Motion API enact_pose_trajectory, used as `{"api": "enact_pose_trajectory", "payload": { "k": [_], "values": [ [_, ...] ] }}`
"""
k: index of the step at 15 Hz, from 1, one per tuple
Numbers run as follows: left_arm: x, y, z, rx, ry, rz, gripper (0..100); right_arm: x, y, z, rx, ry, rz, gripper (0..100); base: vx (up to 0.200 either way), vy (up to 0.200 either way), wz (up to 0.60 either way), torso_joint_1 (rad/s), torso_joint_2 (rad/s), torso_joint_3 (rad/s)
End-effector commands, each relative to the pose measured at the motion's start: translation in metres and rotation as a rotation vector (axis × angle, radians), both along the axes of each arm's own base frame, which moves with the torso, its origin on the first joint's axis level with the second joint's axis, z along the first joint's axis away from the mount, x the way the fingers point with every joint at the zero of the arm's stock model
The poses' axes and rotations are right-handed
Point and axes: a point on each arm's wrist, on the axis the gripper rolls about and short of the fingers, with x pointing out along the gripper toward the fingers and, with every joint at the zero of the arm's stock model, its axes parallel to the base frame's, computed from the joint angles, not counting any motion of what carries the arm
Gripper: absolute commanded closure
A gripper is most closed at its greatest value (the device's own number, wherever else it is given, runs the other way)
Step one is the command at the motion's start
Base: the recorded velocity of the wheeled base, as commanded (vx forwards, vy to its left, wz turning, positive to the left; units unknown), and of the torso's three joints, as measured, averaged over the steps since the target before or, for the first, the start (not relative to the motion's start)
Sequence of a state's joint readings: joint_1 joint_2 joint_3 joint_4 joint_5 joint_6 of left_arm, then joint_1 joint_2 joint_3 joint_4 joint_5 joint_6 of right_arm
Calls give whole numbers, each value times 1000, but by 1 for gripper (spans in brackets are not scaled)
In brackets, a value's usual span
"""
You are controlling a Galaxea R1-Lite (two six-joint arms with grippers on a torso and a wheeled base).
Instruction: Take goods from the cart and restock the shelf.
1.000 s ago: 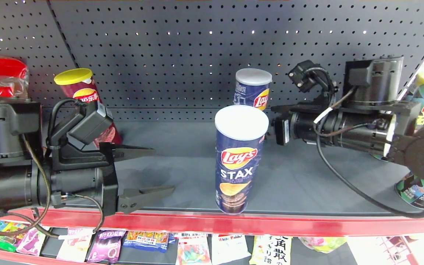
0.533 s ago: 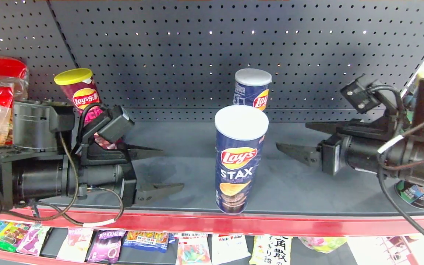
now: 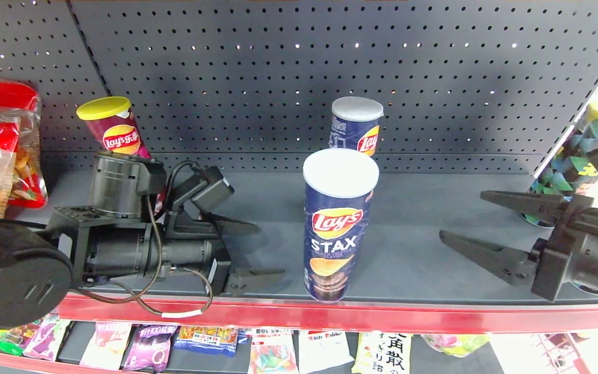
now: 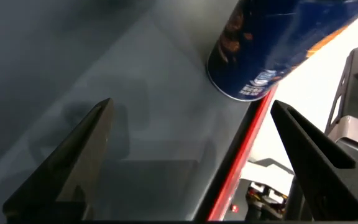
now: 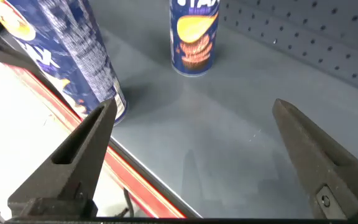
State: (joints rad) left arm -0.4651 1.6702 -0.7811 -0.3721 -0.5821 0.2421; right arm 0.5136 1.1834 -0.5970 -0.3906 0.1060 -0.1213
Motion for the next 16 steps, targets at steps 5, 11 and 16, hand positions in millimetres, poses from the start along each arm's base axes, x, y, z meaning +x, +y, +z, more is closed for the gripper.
{"api": "enact_pose_trajectory", "payload": {
  "k": [5, 11, 16],
  "values": [
    [15, -18, -12, 15, 25, -27, 0, -3, -3, 7, 16, -29, -8, 0, 0, 0, 0, 0, 0, 0],
    [22, -28, -16, 18, 30, -45, 0, -2, -3, 7, 17, -27, -11, 0, 0, 0, 0, 0, 0, 0],
    [27, -32, -14, 13, 19, -49, 0, 0, -3, 10, 21, -35, -15, 0, 0, 0, 0, 0, 0, 0]
  ]
}}
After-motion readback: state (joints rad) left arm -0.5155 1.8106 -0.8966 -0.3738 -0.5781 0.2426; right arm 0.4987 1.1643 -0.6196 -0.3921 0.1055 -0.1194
